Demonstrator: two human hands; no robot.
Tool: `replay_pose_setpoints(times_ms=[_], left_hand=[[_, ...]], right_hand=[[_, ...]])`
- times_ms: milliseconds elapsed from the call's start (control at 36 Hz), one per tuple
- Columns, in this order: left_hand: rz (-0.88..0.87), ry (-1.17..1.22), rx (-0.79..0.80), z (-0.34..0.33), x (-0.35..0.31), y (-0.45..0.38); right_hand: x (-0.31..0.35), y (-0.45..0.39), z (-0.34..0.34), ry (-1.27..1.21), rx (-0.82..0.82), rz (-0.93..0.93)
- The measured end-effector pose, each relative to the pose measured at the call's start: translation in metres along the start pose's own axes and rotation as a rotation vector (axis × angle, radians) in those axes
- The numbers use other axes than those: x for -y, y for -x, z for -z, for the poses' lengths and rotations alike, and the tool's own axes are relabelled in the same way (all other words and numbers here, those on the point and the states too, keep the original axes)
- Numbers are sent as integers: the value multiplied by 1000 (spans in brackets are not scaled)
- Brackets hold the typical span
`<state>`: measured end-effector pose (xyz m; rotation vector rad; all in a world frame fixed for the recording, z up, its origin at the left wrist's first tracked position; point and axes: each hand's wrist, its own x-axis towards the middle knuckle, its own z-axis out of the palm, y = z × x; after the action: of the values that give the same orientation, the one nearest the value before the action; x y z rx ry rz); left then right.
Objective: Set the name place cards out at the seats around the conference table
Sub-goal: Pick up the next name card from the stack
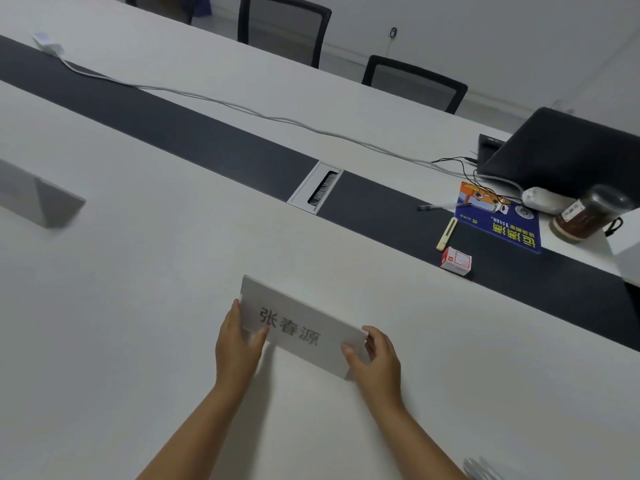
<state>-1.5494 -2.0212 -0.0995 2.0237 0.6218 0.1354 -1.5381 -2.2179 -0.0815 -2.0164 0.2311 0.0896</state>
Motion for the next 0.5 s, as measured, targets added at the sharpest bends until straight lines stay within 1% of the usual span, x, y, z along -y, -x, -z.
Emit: replay_pose_setpoints(times_ms=[306, 500], left_hand=[[-14, -25, 21, 3, 4, -1], [-4, -86, 38, 4, 10, -2]], right_hand=[[0, 5, -2, 17, -19, 9], [0, 4, -1, 9, 16, -29]])
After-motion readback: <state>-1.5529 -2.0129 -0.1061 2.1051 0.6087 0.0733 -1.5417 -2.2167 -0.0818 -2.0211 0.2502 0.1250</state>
